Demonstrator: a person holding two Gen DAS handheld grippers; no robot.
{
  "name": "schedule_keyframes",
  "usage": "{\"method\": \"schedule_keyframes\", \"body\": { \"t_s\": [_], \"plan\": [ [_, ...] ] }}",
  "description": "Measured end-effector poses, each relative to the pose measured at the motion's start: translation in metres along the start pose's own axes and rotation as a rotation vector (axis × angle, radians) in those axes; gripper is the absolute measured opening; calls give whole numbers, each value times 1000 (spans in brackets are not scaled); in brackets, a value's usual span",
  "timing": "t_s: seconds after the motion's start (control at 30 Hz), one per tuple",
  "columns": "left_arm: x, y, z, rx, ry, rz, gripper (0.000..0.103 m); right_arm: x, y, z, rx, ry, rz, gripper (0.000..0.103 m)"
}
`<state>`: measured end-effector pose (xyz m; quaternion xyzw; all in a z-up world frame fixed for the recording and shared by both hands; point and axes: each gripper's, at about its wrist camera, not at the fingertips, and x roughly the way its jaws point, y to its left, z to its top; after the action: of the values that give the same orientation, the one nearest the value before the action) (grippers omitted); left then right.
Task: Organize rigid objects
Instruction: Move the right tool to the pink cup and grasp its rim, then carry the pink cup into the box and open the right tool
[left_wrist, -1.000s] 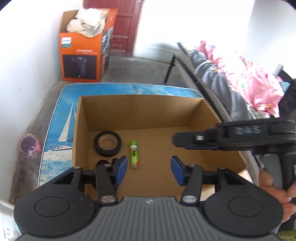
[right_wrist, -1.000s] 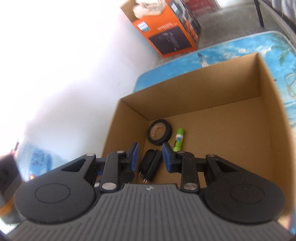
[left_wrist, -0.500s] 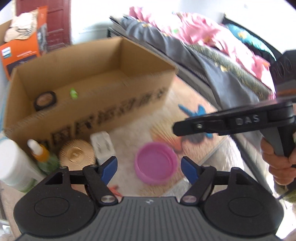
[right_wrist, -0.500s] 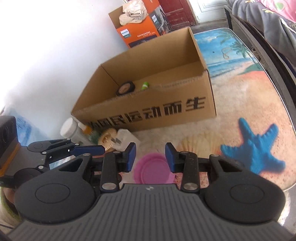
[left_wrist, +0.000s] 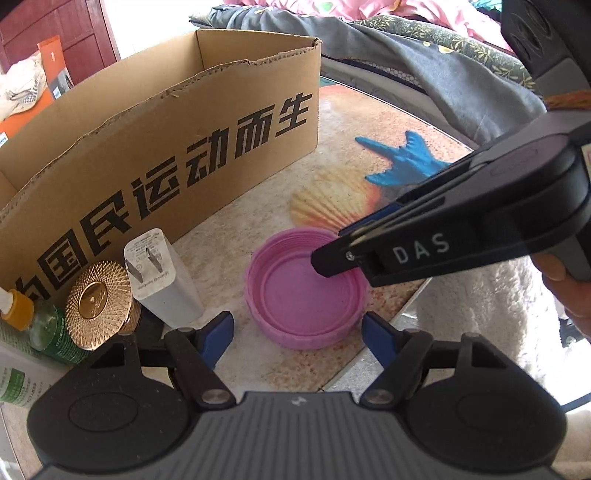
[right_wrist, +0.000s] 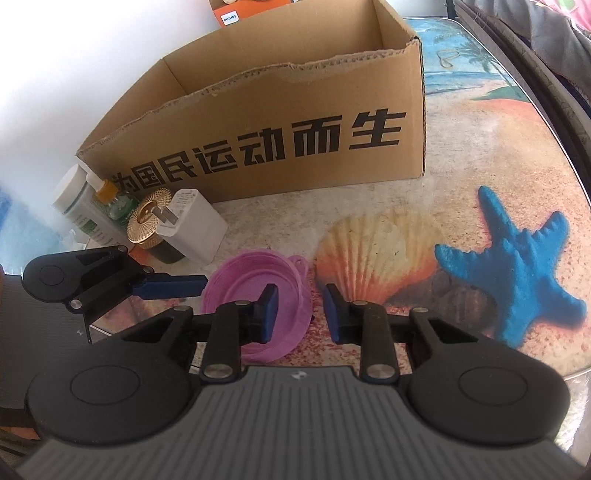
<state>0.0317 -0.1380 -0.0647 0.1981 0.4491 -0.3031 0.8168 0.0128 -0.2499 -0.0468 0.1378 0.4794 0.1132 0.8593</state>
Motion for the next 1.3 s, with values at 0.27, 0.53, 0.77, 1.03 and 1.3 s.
{"method": "schedule_keyframes", "body": {
  "t_s": [0.27,0.53,0.77,1.03,1.3],
  "plan": [
    [-10,-2,3,-18,-34,-14,66,-12,9,3,-10,-46,-13,10],
    [-79,18,31,-65,-208,60,66,-72,56,52,-179,-225,-20,10],
    [-97,82,93,-258,-210,70,66,-65,74,152,-317,-210,18,11],
    [-29,153,126,-524,5,-62,66,24,54,246,-336,81,18,11],
    [37,180,139,-661,194,-119,65,105,38,270,-343,292,-13,10]
  ]
}}
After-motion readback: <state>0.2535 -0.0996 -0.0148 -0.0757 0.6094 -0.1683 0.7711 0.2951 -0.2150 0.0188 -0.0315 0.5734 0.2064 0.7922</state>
